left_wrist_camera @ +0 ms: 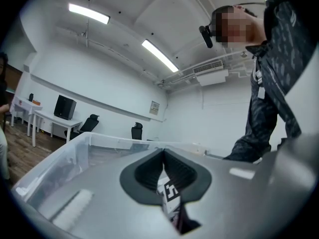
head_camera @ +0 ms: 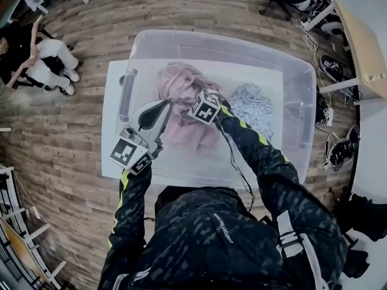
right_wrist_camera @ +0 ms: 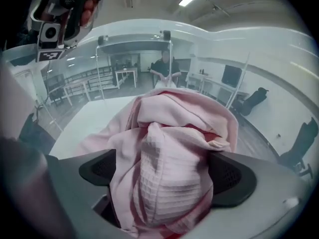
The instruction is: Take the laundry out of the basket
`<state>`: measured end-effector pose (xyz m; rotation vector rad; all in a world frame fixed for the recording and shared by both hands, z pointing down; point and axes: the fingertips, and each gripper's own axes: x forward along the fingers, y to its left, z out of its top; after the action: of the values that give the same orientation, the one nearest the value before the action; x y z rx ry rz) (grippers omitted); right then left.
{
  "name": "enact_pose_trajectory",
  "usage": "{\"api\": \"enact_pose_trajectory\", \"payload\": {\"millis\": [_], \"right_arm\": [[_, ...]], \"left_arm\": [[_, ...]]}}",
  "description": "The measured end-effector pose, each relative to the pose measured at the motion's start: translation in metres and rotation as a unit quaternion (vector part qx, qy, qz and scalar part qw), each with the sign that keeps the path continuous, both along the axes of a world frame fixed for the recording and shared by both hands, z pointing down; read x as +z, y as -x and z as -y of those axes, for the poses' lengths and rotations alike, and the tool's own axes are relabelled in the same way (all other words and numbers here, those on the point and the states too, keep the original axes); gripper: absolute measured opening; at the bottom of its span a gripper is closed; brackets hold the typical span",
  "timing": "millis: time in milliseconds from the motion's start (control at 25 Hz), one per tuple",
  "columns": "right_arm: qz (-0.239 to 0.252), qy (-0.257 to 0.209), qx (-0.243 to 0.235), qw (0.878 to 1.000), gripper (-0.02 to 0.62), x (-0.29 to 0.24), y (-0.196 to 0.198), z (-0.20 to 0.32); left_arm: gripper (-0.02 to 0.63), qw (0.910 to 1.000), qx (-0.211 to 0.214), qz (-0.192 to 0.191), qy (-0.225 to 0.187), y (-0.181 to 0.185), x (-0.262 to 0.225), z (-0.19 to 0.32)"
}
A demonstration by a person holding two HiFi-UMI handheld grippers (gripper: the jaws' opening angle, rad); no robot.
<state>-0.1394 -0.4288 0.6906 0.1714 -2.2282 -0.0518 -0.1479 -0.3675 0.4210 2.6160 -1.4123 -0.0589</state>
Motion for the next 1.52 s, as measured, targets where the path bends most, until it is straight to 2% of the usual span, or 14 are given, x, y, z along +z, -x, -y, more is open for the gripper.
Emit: {"api": "enact_pose_trajectory", "payload": {"millis": [280,520,760,960,1000,1080,1240,1400,1520], "right_arm": [[-0.043,-0.008,-0.044,0.998,0.597,0.034,0.009,-0.004],[-0.064,-0.032,-0.040,0.997,0.597,0.051,0.020,0.005],[-0.039,-0.033,-0.031,0.998,0.597,0.054,0.026,0.008],[-0.016,-0.045,-0.014,0.999,0.590,0.050,0.038,0.009],[-0.010,-0.051,-0.006,0.999,0.559,0.048,0.040,0.009],[-0.004,-0.065,0.010,0.998,0.439,0.045,0.042,0.010],[-0.006,-0.087,0.030,0.996,0.309,0.043,0.043,0.011],[0.020,-0.077,0.065,0.995,0.219,0.035,0.042,0.017],[0.054,-0.050,0.101,0.992,0.187,0.025,0.040,0.021]], "left_arm": [[0.011,0.9997,-0.017,-0.016,-0.007,0.006,-0.005,-0.002],[0.011,0.9997,-0.012,-0.018,-0.008,0.009,-0.005,0.001],[0.011,0.9986,-0.037,-0.034,-0.014,0.019,-0.008,0.004],[0.011,0.9990,-0.035,-0.024,-0.012,0.017,-0.006,0.000],[0.011,0.9990,-0.037,-0.024,-0.012,0.017,-0.006,-0.001],[0.011,0.9989,-0.039,-0.023,-0.012,0.018,-0.006,-0.002],[0.011,0.9989,-0.041,-0.019,-0.012,0.019,-0.004,-0.001],[0.011,0.9986,-0.044,-0.024,-0.019,0.020,-0.007,0.001],[0.011,0.9953,-0.039,-0.068,-0.057,0.020,-0.026,-0.009]]}}
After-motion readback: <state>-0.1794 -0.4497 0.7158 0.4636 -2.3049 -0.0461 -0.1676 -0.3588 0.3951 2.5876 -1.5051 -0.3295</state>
